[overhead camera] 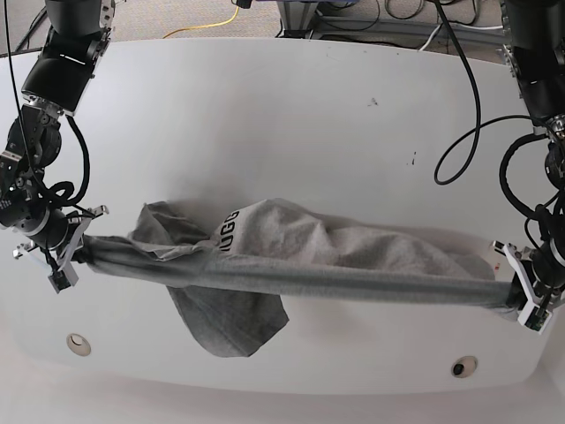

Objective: Layout the t-shirt on the table in an organized manner, then fold the t-shirt properly
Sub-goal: 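Lift the t-shirt with both grippers and stretch it between them, then swing the stretched t-shirt up with both grippers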

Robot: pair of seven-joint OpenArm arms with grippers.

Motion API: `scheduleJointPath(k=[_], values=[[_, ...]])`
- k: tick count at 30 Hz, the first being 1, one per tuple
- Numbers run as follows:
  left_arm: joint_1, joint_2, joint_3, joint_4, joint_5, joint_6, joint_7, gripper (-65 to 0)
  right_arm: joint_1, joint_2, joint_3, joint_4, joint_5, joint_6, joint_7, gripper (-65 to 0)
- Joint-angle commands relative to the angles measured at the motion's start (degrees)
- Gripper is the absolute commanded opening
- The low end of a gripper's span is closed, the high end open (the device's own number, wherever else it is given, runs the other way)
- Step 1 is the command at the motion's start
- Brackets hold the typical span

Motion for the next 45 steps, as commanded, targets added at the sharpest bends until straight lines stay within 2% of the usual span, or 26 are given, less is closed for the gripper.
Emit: scheduleJointPath(k=[1,8,16,22,34,45], values=[[-3.4,-1.1,-0.5,1.7,0.8,0.4,-1.3,-65.0,2.8,1.7,0.5,3.6,-0.7,-0.5,0.9,-65.0],[-10.9,-1.4,-0.6,1.9,0.9,0.3,-1.3,-65.0,10.1,3.7,0.6,4.7,-0.9,-0.5,-3.4,-65.0],[-18.3,-1.4,-0.4,1.7,0.9,0.3,-1.3,-65.0,17.2,4.1,0.0,1.5,-0.9,-0.5,-3.4,-65.0],[-23.2,-1.2,-0.3,1.7,0.9,0.4,-1.5,-65.0,23.7,6.4,-3.5,-0.2,-1.0,-0.5,-3.4,-65.0],[-30.9,0.8,-0.2,-1.9,0.9,0.6,-3.5,-65.0,33.0,6.4,-4.2,-2.7,-1.3,-0.5,-2.1,-65.0],[-38.7,1.0,2.2,-9.5,0.9,0.6,-3.6,-65.0,43.5,6.4,-11.4,-12.1,-2.2,-0.5,0.3,-65.0]])
